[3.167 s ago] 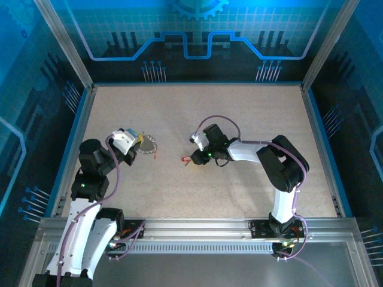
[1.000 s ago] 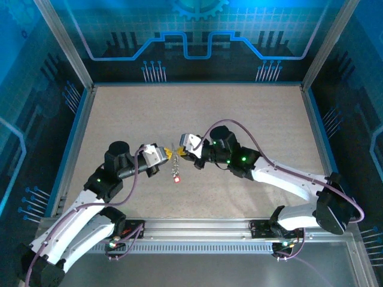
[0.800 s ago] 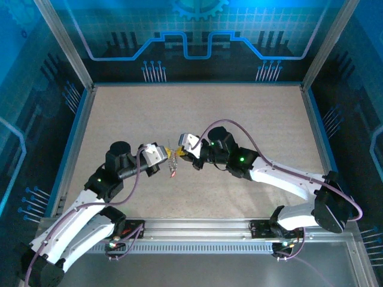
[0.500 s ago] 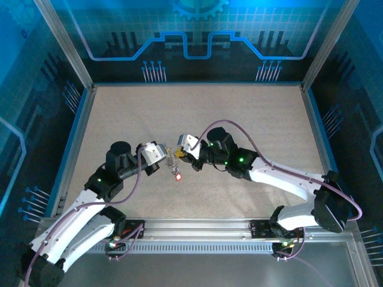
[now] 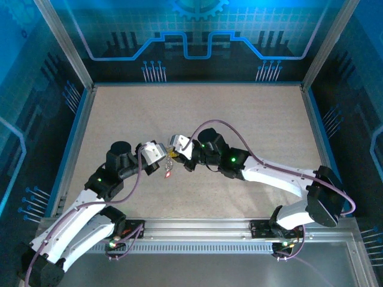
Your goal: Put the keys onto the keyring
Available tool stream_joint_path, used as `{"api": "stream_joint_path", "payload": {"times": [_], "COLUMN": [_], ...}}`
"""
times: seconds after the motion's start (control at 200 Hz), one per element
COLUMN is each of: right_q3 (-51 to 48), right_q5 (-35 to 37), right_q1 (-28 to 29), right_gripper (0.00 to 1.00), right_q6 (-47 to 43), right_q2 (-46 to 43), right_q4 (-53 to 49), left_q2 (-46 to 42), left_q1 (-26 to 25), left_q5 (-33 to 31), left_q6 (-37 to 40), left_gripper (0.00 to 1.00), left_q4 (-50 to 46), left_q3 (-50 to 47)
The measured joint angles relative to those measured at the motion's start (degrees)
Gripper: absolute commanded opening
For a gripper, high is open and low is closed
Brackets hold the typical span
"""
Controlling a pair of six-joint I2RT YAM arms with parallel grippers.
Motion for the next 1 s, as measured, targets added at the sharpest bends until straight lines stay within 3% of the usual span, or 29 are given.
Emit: {"api": "stream_joint_path", "payload": {"times": [0.315,1.0], "right_q3": [0.2,0.8], "right_q5": [6.4,9.7], "right_q1": [1.0,2.1], "right_gripper": [0.0,0.0], "right_q6": [8.1,17.3], "right_q2": [0.6,1.8], "right_q4": [2.1,3.0], "left_q2": [0.0,0.7], "left_q1": [0.0,0.0], "left_q5": [-1.4,-2.1], "left_q6": [-1.5,-3.0], "left_gripper": [0.0,0.0], "left_q4": [0.0,-0.8], "left_q3": [0.0,0.1]}}
